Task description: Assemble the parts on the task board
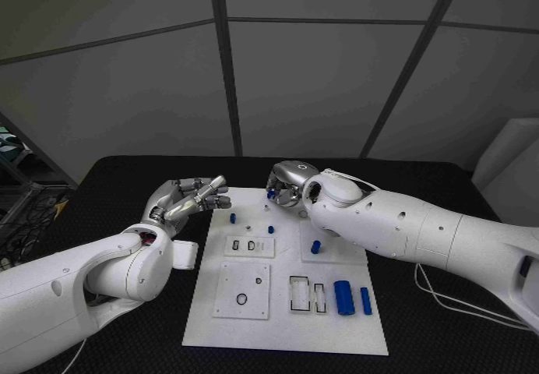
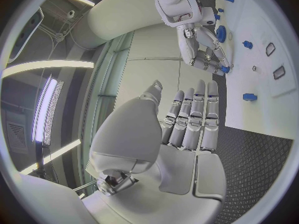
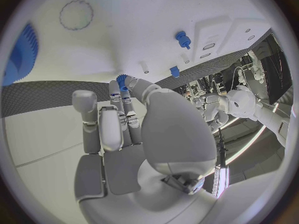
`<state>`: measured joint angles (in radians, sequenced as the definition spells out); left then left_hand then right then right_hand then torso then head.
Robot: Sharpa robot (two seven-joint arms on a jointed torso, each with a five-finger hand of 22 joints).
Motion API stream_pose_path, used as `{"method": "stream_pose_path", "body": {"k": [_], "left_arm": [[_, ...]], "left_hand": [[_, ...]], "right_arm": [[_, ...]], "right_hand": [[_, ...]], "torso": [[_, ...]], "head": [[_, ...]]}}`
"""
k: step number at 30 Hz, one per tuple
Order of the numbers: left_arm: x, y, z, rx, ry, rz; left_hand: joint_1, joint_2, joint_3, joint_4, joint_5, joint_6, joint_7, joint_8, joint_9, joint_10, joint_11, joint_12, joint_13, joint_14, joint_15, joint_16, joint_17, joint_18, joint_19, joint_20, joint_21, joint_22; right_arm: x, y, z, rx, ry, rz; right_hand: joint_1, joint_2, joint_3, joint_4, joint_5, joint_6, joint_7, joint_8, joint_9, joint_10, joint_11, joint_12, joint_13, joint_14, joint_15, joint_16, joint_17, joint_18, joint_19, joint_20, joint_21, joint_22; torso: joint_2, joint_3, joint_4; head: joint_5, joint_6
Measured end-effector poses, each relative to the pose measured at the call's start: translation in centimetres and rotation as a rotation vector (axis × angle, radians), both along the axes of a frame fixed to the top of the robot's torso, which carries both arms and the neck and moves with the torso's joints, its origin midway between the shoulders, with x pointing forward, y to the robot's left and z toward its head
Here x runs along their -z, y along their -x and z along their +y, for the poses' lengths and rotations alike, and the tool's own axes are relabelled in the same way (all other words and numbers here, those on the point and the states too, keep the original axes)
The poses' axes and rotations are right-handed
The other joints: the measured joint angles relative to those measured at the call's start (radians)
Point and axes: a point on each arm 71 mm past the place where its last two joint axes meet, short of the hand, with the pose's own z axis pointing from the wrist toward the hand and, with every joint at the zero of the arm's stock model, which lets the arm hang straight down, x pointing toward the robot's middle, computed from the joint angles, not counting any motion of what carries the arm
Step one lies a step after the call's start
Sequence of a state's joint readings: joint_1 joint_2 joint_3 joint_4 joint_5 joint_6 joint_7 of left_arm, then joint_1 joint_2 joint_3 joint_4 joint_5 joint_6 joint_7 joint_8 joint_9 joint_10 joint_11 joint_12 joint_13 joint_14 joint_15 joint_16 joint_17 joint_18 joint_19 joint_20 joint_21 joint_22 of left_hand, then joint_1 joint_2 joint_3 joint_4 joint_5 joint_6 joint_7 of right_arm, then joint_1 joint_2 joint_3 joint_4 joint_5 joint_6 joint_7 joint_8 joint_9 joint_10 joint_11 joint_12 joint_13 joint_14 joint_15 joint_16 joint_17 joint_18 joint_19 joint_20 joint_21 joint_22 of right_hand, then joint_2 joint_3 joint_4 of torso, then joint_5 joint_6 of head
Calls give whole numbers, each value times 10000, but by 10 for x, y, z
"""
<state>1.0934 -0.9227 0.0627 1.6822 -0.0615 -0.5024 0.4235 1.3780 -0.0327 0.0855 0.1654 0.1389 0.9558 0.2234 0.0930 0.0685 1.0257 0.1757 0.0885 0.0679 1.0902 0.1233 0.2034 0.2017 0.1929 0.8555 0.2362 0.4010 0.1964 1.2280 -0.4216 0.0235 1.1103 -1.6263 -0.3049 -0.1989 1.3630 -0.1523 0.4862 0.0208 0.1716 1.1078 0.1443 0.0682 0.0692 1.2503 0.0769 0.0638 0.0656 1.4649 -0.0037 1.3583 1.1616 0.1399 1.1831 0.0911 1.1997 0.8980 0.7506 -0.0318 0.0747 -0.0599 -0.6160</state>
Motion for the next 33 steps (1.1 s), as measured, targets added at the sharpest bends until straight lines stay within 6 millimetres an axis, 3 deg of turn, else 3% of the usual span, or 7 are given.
{"method": "stream_pose_path", "body": {"k": [5,8,11,13,20,27,33], "left_arm": [[0,0,0,-11,-6,3],[0,0,1,-14,-8,4],[0,0,1,-19,-10,6],[0,0,1,-26,-14,7],[1,-1,3,-61,-32,13],[1,-2,6,-149,-76,23],[3,-5,10,-255,-128,37]], "left_hand": [[0,0,0,0,0,0,0,0,0,0,0,0,0,0,0,0,0,0,0,0,0,0],[0,0,0,0,0,0,0,0,0,0,0,0,1,0,0,0,0,0,0,0,0,0],[0,0,0,0,0,0,0,0,0,0,0,0,-8,0,0,0,-1,0,0,0,0,0],[0,0,0,0,0,0,0,0,0,0,0,0,-8,0,0,0,1,0,0,0,0,-5],[0,0,0,0,0,0,0,0,0,0,0,0,-7,0,0,0,8,0,0,0,0,-9],[0,0,0,0,-40,0,0,0,0,0,0,0,-7,0,0,0,7,0,0,0,0,-8],[0,0,-28,-28,-40,0,0,0,0,1,0,0,-7,0,0,0,7,0,0,0,0,-8]], "right_arm": [[1,0,0,-1,14,26],[2,0,1,3,45,82],[3,0,1,6,55,114],[3,0,1,16,52,117],[-1,5,-9,28,-142,-80],[-12,22,-51,260,-676,-388],[-18,36,-104,1019,-1175,-31]], "right_hand": [[-125,-125,-32,32,0,-412,157,-54,-37,-511,141,3,-24,19,132,35,-21,0,-111,111,0,-93],[-251,-250,-174,137,-85,-1882,223,-52,-73,-1548,289,3,-54,19,198,-80,-348,1,-477,286,-365,-722],[-198,-292,-927,173,-150,-3787,75,-104,-119,-2566,439,64,-22,19,270,-383,-870,-1,-846,450,-858,-1458],[-108,-216,-1341,224,-150,-4001,39,-104,-119,-2780,478,122,-8,-17,307,-456,-1020,98,-860,464,-987,-1633],[202,94,-1796,331,202,-2224,223,218,58,-2512,371,614,29,18,342,-369,-890,160,-720,408,-923,-1500],[202,93,-1690,460,314,-1514,242,338,62,-1640,259,1052,42,8,275,-48,-417,160,-390,355,-573,-998],[-141,-408,-2097,830,604,-1351,137,391,39,173,-54,2036,487,26,0,267,92,158,-62,135,-222,-452]], "torso": [[0,-1,2],[1,-1,7],[6,-3,9],[7,-3,9],[7,1,8],[-50,16,-47],[-139,39,-144]], "head": [[-4,6],[-14,12],[-18,17],[-18,23],[-1,51],[-1,105],[-65,139]]}}
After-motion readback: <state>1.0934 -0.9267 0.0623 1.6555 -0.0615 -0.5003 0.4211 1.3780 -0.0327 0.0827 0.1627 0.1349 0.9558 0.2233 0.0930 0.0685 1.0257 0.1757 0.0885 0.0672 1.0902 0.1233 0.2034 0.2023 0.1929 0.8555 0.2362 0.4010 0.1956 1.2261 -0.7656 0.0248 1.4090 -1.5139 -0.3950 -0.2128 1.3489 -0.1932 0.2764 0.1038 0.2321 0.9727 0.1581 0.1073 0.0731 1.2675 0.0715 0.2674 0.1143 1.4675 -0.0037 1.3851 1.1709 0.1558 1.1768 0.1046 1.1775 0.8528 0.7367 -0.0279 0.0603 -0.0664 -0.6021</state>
